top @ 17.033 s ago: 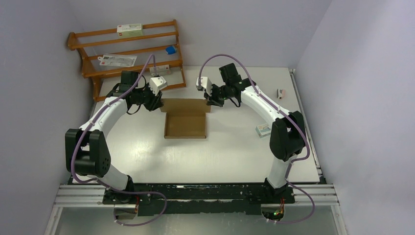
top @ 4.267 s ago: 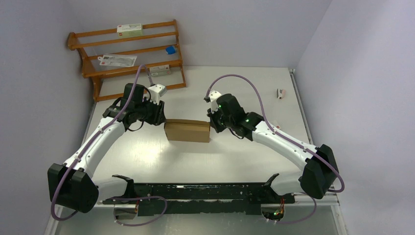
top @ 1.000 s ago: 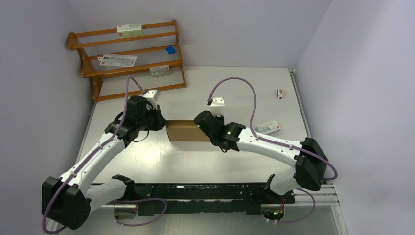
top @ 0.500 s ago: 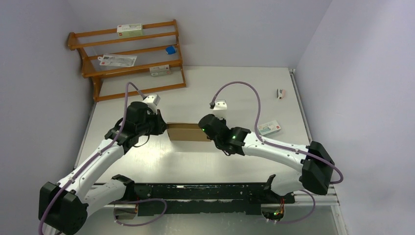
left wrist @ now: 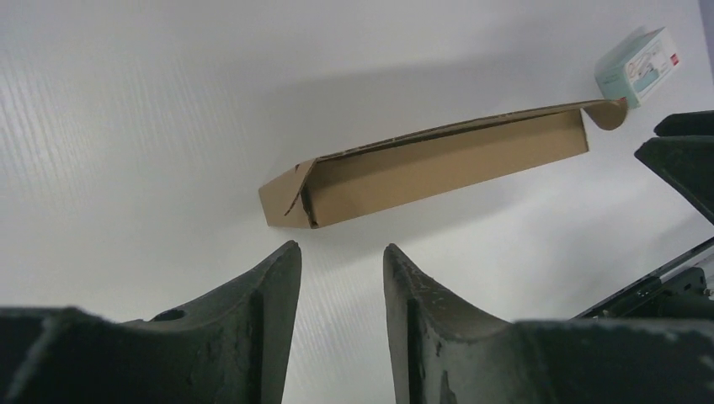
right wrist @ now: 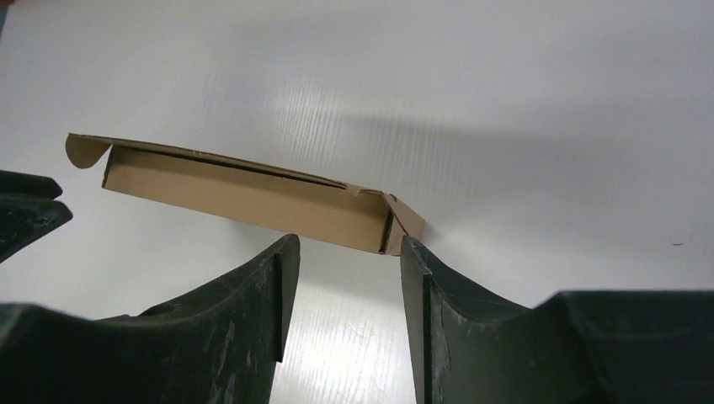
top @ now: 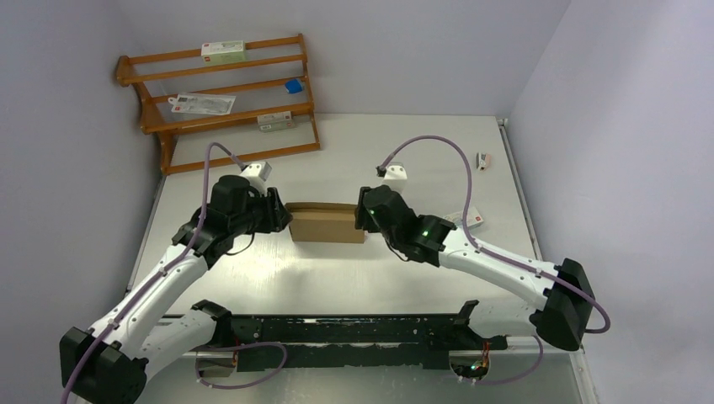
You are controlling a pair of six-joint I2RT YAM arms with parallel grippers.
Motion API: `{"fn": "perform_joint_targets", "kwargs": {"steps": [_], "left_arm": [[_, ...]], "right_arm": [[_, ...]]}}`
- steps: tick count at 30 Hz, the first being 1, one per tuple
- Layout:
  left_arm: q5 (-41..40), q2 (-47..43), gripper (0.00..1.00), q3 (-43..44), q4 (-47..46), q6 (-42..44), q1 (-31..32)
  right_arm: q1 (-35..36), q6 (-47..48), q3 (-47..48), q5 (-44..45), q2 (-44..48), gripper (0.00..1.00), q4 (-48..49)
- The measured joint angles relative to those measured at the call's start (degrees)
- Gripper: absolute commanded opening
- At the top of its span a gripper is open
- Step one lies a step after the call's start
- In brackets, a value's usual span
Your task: Fold the paper box
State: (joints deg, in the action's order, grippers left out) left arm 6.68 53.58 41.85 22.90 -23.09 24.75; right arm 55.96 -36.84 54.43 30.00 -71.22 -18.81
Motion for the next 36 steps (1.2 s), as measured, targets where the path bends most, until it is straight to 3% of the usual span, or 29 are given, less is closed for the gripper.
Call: {"fn": "perform_joint_targets", "kwargs": {"steps": [6, 14, 23, 36], "left_arm": [[-1.46, -0.44, 0.50, 2.38, 0.98, 0.31, 0.07], [-3.28, 4.39, 0.46, 9.51, 5.09, 7.15, 0.07], [-2.54, 10.01, 0.35, 12.13, 9.01, 13.46, 0.07], [-0.26, 12.87, 0.19, 14.01, 9.97, 16.02, 0.07]], "right_arm": [[-2.58, 1.84, -1.77, -3.08, 2.08, 0.50, 1.68], [-5.90, 12.17, -1.77, -7.19, 2.08, 0.47, 1.81], [-7.06, 18.78, -1.11, -11.08, -0.72, 0.34, 1.07], [-7.32, 20.81, -0.15, -13.27, -1.99, 0.13, 0.55]]}}
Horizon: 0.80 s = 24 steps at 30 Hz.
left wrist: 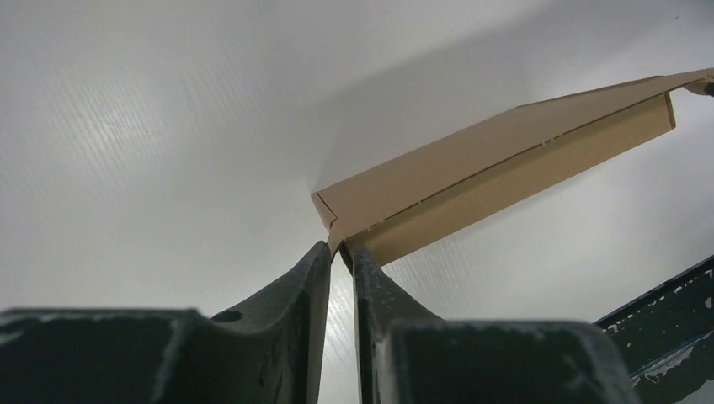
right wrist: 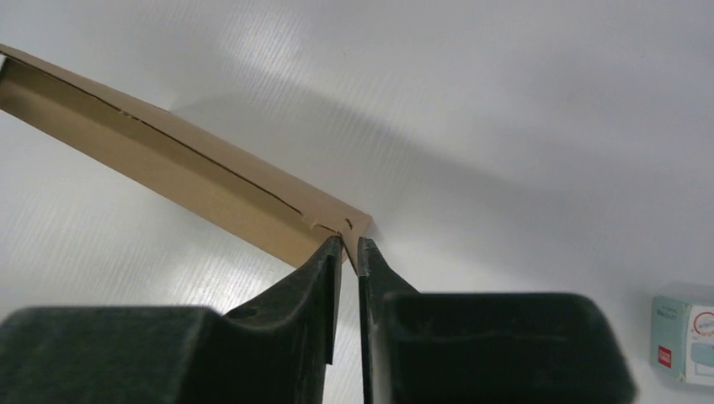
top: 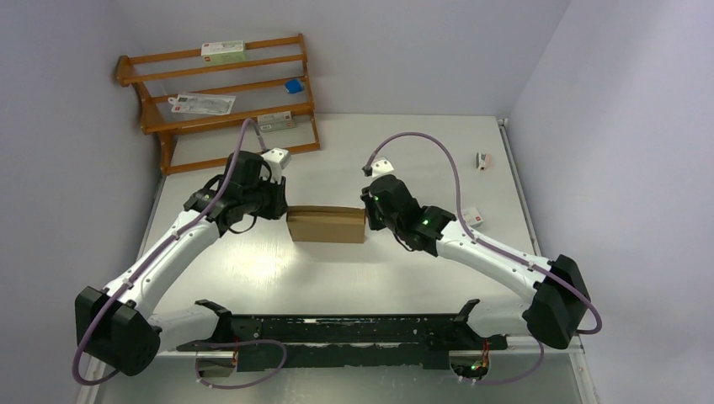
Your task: Fold the paper box
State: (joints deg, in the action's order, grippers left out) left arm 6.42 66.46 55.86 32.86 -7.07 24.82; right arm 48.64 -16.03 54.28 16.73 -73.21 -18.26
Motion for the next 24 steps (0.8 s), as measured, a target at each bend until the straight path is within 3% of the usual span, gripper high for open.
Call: {"fn": "perform_joint_targets", "kwargs": {"steps": [6, 24], "left_arm": [[0.66, 0.33, 0.08, 0.02, 0.02, 0.20, 0.00], [2.36, -0.11, 0.05, -1.07, -1.29, -7.13, -0.02]], "right_arm": [[-0.09, 0.20, 1.25, -1.01, -0.87, 0.00, -0.09], [-0.52, -10.16, 4.02, 1.09, -2.21, 0.00, -5.07]]}}
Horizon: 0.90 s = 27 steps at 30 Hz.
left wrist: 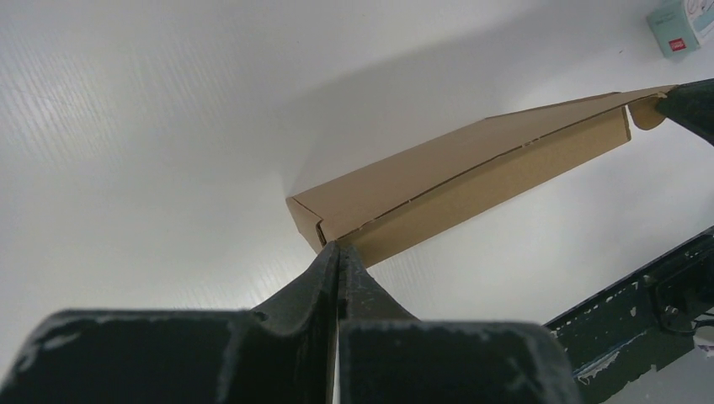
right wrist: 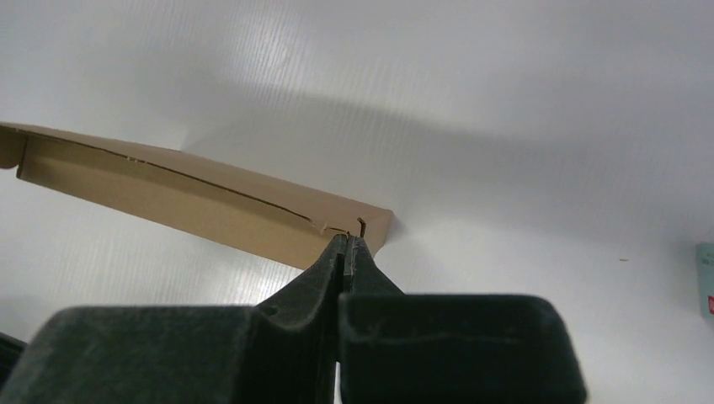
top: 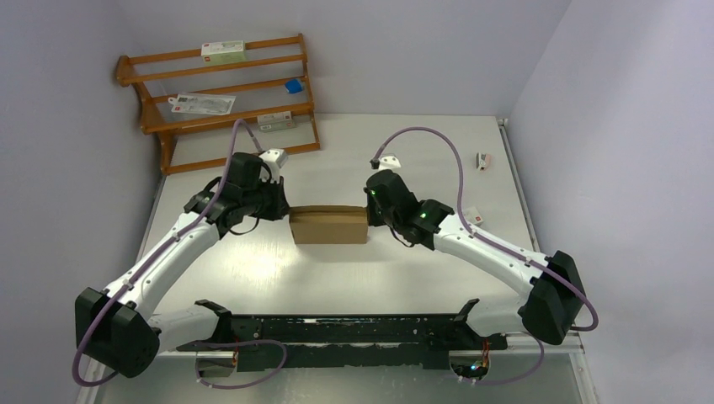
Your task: Fold the paper box
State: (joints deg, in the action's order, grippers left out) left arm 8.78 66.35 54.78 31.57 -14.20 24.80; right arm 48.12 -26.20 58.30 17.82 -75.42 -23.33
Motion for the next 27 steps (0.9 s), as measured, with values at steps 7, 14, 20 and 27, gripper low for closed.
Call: {"fn": "perform_joint_targets", "kwargs": {"steps": [7, 14, 20, 27], "left_arm": [[0.09, -1.44, 0.05, -1.70, -1.53, -2.05, 0.00], [0.09, -2.60, 0.05, -3.72, -3.65, -2.84, 0.00], [0.09, -2.62, 0.05, -4.96, -5.05, -3.28, 0.00], [0.04, -3.56, 0.05, -6.36, -6.51, -3.67, 0.00]], "right_arm": [[0.70, -2.54, -1.09, 2.69, 0.46, 0.00, 1.03], [0.98, -4.57, -2.32, 4.55, 0.61, 0.00, 3.06], [1.14, -6.78, -2.73, 5.97, 0.61, 0.00, 3.67], [2.01, -7.06, -4.22, 7.63, 0.81, 0.00, 6.03]]}}
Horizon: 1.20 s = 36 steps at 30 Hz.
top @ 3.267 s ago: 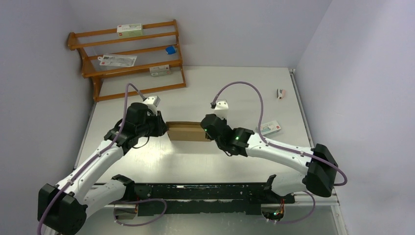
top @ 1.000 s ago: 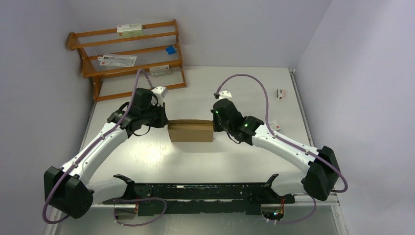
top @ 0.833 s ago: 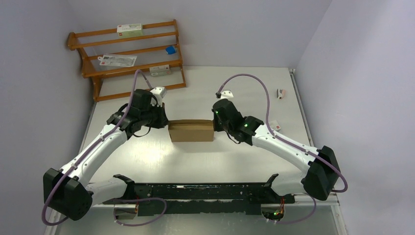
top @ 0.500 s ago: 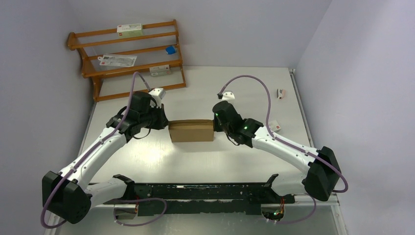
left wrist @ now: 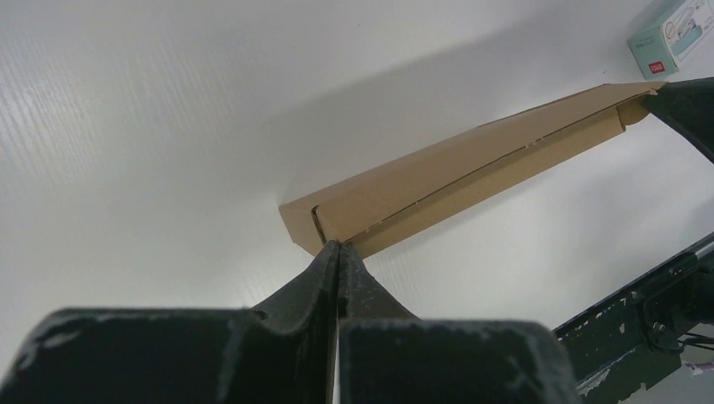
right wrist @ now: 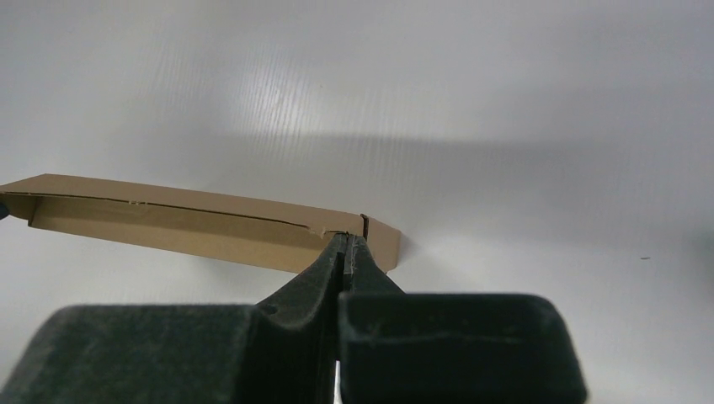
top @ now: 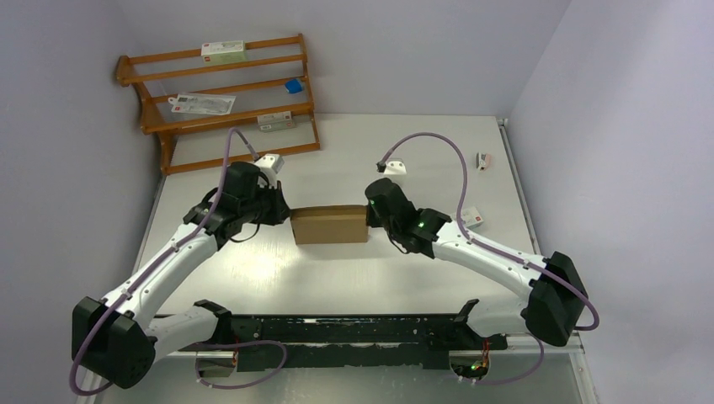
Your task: Fold the paper box
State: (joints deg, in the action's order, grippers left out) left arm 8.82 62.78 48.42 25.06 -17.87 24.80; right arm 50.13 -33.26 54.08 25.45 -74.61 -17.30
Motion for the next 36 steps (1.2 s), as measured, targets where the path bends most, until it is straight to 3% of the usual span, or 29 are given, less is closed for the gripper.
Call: {"fn": "perform_joint_targets", "kwargs": {"steps": [17, 22, 30, 33, 36], "left_arm": [[-0.42, -4.76, 0.05, -8.24, -7.45, -4.33, -0.13], [-1.07, -4.87, 0.05, -8.74, -8.50, -5.09, -0.15], [-1.11, -4.72, 0.05, -8.76, -8.57, -5.38, -0.09], [-1.11, -4.70, 0.05, -8.76, -8.57, -5.38, -0.07], [-1.11, -4.68, 0.05, -8.76, -8.57, -5.38, -0.07]], "right_arm": [[2.95, 1.25, -12.44, 2.54, 4.76, 0.03, 15.04], [2.95, 1.16, -13.00, 2.27, 5.14, 0.22, 16.15], [2.60, -1.36, -14.58, -2.64, 9.92, 0.71, 16.22], [2.03, -3.48, -14.58, -2.91, 12.15, 0.78, 16.70], [1.05, -6.32, -14.58, -2.32, 13.33, 0.78, 16.50]]}}
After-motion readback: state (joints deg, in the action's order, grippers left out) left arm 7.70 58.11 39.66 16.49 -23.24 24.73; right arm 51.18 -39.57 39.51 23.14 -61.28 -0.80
